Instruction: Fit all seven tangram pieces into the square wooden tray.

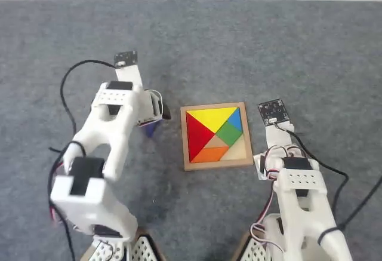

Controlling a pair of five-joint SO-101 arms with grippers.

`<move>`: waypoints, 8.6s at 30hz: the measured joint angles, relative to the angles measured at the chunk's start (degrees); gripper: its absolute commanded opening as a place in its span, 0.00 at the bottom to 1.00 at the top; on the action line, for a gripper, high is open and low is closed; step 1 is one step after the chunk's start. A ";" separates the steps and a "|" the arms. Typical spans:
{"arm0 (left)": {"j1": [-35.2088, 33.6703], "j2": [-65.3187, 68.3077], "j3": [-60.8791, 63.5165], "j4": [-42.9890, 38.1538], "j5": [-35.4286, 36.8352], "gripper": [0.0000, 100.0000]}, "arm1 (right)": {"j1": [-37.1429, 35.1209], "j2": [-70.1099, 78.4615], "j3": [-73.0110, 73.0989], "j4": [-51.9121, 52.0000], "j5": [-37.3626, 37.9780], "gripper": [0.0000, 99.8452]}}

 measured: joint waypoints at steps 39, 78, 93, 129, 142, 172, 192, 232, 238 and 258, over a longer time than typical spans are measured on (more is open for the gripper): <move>1.14 8.88 -8.88 3.60 -1.23 0.15 | -0.18 0.00 0.00 0.00 0.00 0.01; 1.14 12.92 -13.80 9.76 -13.19 0.18 | -0.18 -0.35 0.00 0.00 0.00 0.01; 1.05 14.42 -16.53 10.02 10.73 0.23 | -0.18 -0.35 0.00 0.00 0.00 0.01; -1.41 15.21 -17.32 3.34 23.82 0.32 | -0.18 -0.35 0.00 0.00 0.00 0.01; -1.32 15.12 -17.67 6.07 21.89 0.05 | -0.18 -0.35 0.00 0.00 0.00 0.01; -5.45 -11.69 3.52 11.69 -39.82 0.21 | -0.18 -0.35 0.00 0.00 0.00 0.01; -11.60 -5.89 11.34 1.32 -53.36 0.18 | -0.18 -0.35 0.00 0.00 0.00 0.01; -12.75 -17.49 16.35 7.47 -57.67 0.21 | -0.18 -0.35 0.00 0.00 0.00 0.01; -11.87 -17.49 19.43 2.37 -58.02 0.22 | -0.26 -0.35 0.00 0.00 0.00 0.01; -11.43 -2.37 8.18 5.63 -57.93 0.05 | -0.26 -0.35 0.00 0.00 0.00 0.01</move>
